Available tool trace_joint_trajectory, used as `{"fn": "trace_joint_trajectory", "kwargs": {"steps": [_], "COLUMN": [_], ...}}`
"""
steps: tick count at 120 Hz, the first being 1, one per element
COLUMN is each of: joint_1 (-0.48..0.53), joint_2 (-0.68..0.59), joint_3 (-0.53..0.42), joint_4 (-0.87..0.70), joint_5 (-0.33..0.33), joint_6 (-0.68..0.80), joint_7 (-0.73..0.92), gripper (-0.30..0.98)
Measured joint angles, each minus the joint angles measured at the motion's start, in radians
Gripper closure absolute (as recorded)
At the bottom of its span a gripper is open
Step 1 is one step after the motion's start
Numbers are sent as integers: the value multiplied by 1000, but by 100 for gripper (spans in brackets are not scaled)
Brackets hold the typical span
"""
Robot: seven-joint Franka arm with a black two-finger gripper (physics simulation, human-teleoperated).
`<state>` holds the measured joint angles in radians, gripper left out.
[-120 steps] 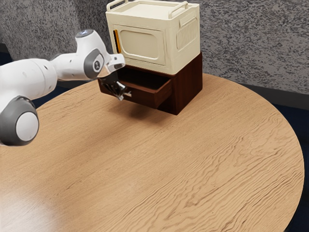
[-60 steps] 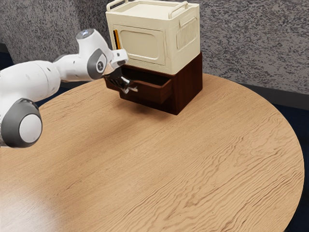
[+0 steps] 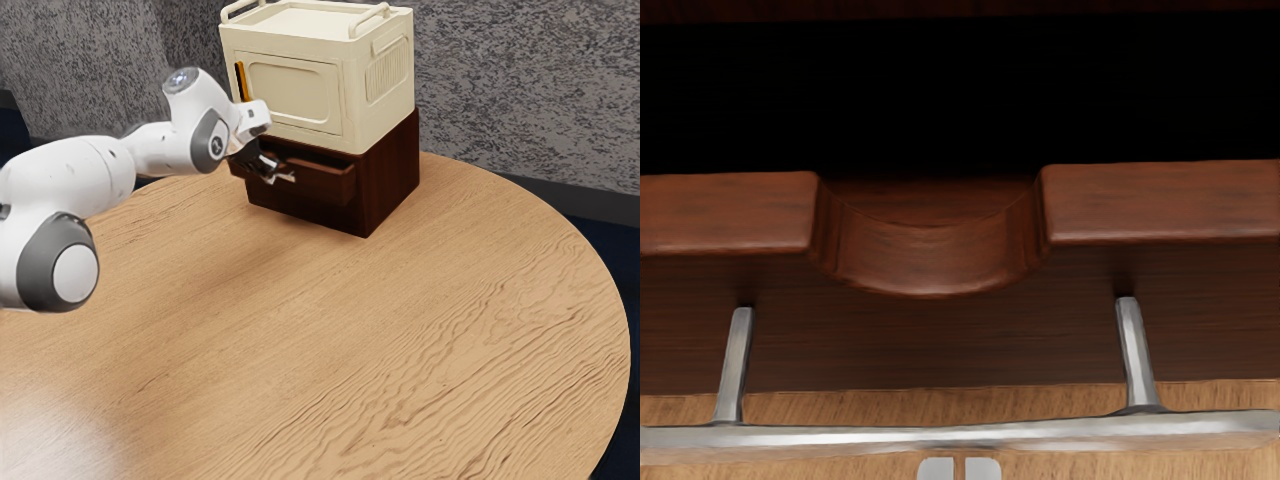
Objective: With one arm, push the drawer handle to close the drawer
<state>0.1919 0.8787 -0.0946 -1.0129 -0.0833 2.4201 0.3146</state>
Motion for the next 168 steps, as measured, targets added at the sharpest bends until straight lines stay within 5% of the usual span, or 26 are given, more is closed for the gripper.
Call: {"fn": "trace_joint_trajectory", "kwargs": {"steps": [168], "joint_1": [-5], "joint_2": [129], "joint_3": [-47], "joint_4": [98], "joint_5": [5], "joint_6": [270], "joint_7": [57], "gripper": [78]}}
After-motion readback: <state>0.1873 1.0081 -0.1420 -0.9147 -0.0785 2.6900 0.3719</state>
